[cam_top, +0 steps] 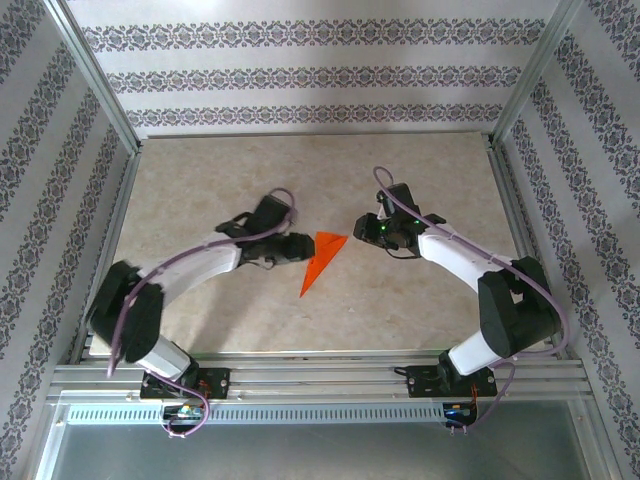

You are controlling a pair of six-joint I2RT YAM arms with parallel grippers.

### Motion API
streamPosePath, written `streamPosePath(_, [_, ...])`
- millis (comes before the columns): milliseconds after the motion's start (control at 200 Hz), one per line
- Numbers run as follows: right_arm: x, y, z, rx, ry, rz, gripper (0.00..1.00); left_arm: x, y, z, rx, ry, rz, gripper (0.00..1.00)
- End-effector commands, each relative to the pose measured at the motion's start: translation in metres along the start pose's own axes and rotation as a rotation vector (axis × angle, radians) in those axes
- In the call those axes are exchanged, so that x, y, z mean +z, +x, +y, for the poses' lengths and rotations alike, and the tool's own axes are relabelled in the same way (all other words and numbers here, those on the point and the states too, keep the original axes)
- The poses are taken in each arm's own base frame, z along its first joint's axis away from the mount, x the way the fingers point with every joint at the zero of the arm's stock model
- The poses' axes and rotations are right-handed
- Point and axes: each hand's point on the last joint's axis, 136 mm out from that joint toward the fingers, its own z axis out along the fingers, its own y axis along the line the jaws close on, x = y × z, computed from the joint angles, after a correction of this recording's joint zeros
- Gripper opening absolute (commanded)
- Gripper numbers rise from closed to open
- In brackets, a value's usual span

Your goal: Fold a paper plane with a square sheet of paper (pick it up from the middle)

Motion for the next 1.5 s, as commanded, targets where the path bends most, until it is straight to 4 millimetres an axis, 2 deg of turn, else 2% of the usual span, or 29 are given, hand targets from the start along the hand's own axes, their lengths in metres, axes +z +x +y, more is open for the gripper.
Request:
streamPosePath(0, [-0.007, 0.011, 0.005, 0.015, 0.078, 0.008, 0.39, -0.025, -0.017, 0.025, -0.044, -0.024, -0.088, 0.62])
streamPosePath(75, [-0.002, 0.021, 0.013, -0.004, 0.132, 0.024, 0.42, -0.037, -0.024, 0.05, -0.056, -0.087, -0.139, 0.72])
streamPosePath(150, [0.003, 0.031, 0.021, -0.022, 0.197, 0.027, 0.51, -0.047, -0.028, 0.074, -0.073, -0.145, -0.182, 0.83])
streamPosePath(280, [0.016, 0.043, 0.034, -0.032, 0.273, 0.022, 0.63, -0.062, -0.031, 0.103, -0.101, -0.2, -0.249, 0.93])
streamPosePath(445, [0.027, 0.052, 0.046, 0.001, 0.342, -0.006, 0.7, -0.069, -0.027, 0.125, -0.146, -0.192, -0.277, 0.97])
streamPosePath(570, [0.041, 0.058, 0.049, 0.062, 0.367, -0.008, 0.71, -0.067, -0.025, 0.128, -0.158, -0.142, -0.284, 0.99])
streamPosePath(784, [0.062, 0.069, 0.05, 0.121, 0.382, 0.041, 0.64, -0.06, -0.019, 0.131, -0.151, -0.131, -0.257, 1.0])
streamPosePath(944, [0.061, 0.076, 0.035, 0.185, 0.442, 0.042, 0.61, -0.057, -0.018, 0.13, -0.149, -0.116, -0.246, 1.0])
streamPosePath(1099, [0.058, 0.081, 0.026, 0.235, 0.459, 0.039, 0.51, -0.054, -0.017, 0.131, -0.153, -0.116, -0.238, 1.0])
streamPosePath(1224, [0.057, 0.081, 0.027, 0.259, 0.448, 0.037, 0.45, -0.055, -0.018, 0.131, -0.156, -0.116, -0.241, 1.0])
streamPosePath(1499, [0.056, 0.078, 0.024, 0.303, 0.437, 0.013, 0.24, -0.055, -0.017, 0.132, -0.156, -0.124, -0.239, 1.0])
